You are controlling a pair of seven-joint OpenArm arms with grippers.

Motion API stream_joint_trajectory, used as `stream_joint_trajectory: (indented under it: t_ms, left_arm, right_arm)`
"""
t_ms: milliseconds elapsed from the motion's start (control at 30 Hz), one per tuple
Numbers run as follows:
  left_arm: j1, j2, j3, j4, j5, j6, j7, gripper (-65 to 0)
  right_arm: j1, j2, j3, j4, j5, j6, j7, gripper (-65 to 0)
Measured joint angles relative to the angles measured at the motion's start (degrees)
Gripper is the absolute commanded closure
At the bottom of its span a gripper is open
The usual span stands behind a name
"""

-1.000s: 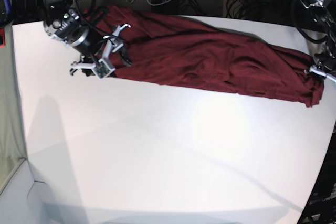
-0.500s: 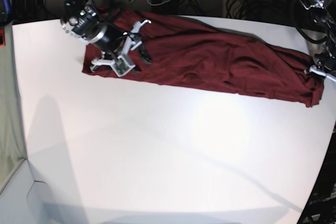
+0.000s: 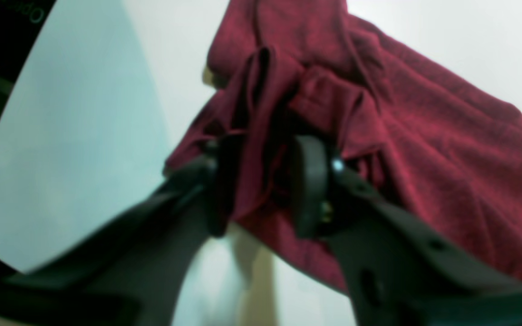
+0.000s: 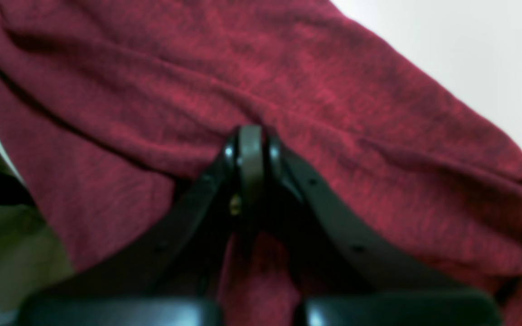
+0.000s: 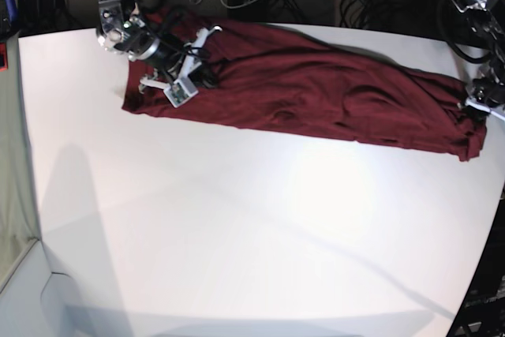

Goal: Layout the t-shirt on the table in an organized manner, then fold the t-shirt properly

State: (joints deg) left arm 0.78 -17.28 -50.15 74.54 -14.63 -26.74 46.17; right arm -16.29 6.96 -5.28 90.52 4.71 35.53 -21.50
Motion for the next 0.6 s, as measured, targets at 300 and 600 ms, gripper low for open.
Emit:
stream_joint_trajectory:
  t_ms: [300,600]
  left_arm:
    - [-2.95,-1.68,0.00,-7.56,0.02,0.35,-0.42,-27.4]
    - [-3.41,-2.86,0.00,-10.12,-0.20,0.17,-3.23,-27.5]
  right_arm:
    - [-0.42,1.92,0.02,-0.04,0.09,0.00,1.27,0.0]
    - [-0.42,2.73,0.02,-0.04,0.24,0.02,1.42,0.0]
